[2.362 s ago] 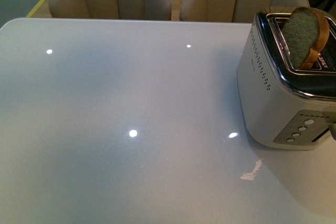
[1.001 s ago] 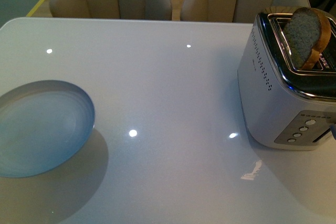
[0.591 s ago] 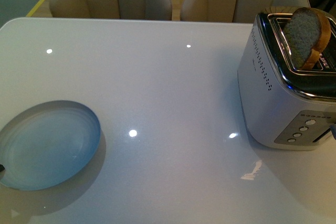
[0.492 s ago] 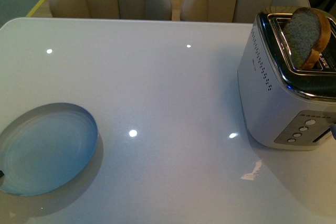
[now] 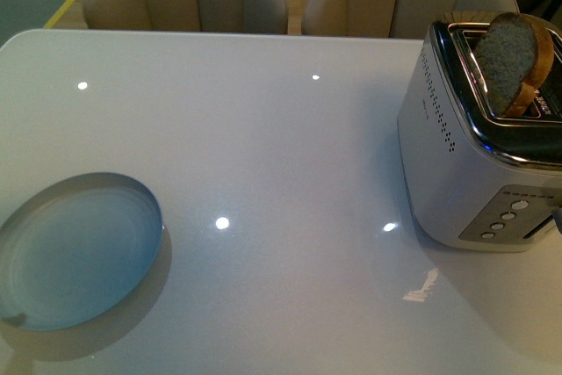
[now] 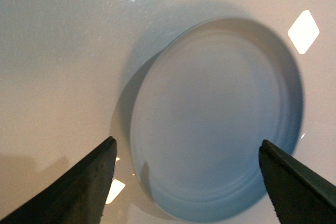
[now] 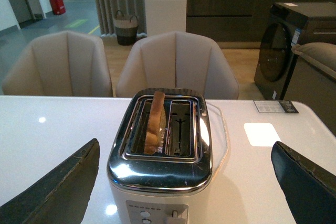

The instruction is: Left arm holds plate, right arm toasts bread

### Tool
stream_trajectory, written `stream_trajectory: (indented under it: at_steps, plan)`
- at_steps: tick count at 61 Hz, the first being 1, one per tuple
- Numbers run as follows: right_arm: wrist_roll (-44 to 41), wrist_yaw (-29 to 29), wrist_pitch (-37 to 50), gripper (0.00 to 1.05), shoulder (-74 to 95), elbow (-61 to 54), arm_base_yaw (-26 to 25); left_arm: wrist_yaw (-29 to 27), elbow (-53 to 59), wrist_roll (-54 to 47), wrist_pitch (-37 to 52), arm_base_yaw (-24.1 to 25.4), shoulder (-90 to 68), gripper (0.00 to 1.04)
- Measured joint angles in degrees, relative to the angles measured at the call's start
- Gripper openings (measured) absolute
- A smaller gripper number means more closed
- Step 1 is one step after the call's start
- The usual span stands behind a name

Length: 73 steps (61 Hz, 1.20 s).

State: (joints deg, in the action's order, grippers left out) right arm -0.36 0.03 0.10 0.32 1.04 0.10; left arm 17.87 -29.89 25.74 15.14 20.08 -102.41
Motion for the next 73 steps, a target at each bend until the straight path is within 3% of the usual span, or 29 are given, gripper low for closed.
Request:
stream_trajectory:
  at_steps: [3,11,25,36,42,47,58,68,73]
  plan:
    - [0.0,0.0,0.0,0.96,0.0,0.0,0.0,0.2,-0.7,-0.2,-4.3,0.1,5.8,0.99]
    - [0.0,0.0,0.0,0.96,0.0,0.0,0.0,0.5,-1.8,-0.4,-7.2,0.3,14.4,0.97]
    - [0.0,0.0,0.0,0.96,0.0,0.0,0.0,0.5,-1.9,-0.4,-7.6,0.4,14.2,0.98]
    - [0.0,0.0,0.0,0.96,0.0,0.0,0.0,-1.0,11.0,-13.9,26.4,-2.3,8.1,0.67]
    - [0.0,0.0,0.0,0.96,0.0,0.0,0.0,-3.5,19.6,-20.6,51.2,-5.5,12.3,0.50]
    - [0.0,0.0,0.0,0.96,0.0,0.0,0.0,-5.7,21.9,-23.0,59.5,-7.2,18.8,0.35]
    - [0.0,0.0,0.0,0.96,0.0,0.0,0.0,-8.8,26.5,-24.5,52.7,-10.9,29.5,0.03]
    - [0.0,0.0,0.0,0.96,0.0,0.0,0.0,-11.1,28.3,-24.9,45.0,-13.0,39.8,0.03]
    - [0.0,0.0,0.0,0.96,0.0,0.0,0.0,-12.1,28.3,-24.9,36.1,-14.1,47.4,0.03]
